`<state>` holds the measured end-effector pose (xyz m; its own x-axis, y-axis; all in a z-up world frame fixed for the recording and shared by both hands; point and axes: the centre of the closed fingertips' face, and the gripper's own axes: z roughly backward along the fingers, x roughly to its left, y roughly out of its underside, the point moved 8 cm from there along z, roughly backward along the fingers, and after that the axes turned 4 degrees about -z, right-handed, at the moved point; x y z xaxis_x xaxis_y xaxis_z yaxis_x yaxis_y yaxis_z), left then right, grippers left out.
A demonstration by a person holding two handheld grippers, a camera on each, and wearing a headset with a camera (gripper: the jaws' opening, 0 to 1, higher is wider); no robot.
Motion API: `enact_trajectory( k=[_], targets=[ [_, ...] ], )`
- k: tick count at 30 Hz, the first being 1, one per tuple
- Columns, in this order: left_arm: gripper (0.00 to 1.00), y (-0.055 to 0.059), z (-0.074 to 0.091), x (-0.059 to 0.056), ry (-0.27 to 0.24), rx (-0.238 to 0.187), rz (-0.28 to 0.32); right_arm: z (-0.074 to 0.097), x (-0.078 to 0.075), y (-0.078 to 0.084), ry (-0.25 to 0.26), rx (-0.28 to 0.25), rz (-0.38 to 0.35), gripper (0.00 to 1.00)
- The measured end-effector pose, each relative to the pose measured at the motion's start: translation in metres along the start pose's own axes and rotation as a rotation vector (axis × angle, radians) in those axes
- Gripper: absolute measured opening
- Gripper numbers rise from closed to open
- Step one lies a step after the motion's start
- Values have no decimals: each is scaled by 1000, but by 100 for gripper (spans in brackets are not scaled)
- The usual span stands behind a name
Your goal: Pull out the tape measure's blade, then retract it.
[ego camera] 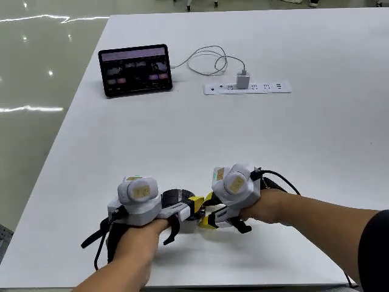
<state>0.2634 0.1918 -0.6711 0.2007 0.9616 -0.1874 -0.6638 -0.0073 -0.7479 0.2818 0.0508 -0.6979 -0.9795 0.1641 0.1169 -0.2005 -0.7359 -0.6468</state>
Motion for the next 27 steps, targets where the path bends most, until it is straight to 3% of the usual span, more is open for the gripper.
enact_trajectory(
  k=[2, 5, 7, 8, 9, 12, 15, 16, 21, 23, 27],
  targets=[
    [100, -1, -1, 2, 26, 5, 2, 2, 1, -1, 1, -3, -3, 31],
    [100, -2, -1, 7, 52, 15, -47, 8, -1, -2, 11, -20, -20, 35],
    [100, -5, 0, 5, 108, 1, -69, 12, -2, -3, 30, -33, -30, 41],
    [100, -3, 3, 4, 148, 37, -83, 16, -3, -4, 35, -47, -50, 44],
    [100, -3, 4, 4, 159, 42, -107, 18, -2, -4, 27, -65, -68, 47],
    [100, -7, 8, 5, 205, 1, -155, 27, -3, 0, 49, -86, -71, 49],
    [100, -4, 9, 12, 200, 17, -236, 33, -4, 6, 66, -94, -85, 51],
    [100, -4, 9, 13, 223, -13, -260, 36, -3, 9, 75, -101, -96, 52],
    [100, -2, 17, 20, 258, -40, -287, 51, 0, 22, 93, -106, -108, 54],
    [100, 3, 17, 24, 268, -17, -322, 61, -1, 25, 117, -139, -134, 55],
    [100, 8, 22, 32, 278, -13, -301, 77, 0, 35, 142, -165, -167, 57]
  ],
)
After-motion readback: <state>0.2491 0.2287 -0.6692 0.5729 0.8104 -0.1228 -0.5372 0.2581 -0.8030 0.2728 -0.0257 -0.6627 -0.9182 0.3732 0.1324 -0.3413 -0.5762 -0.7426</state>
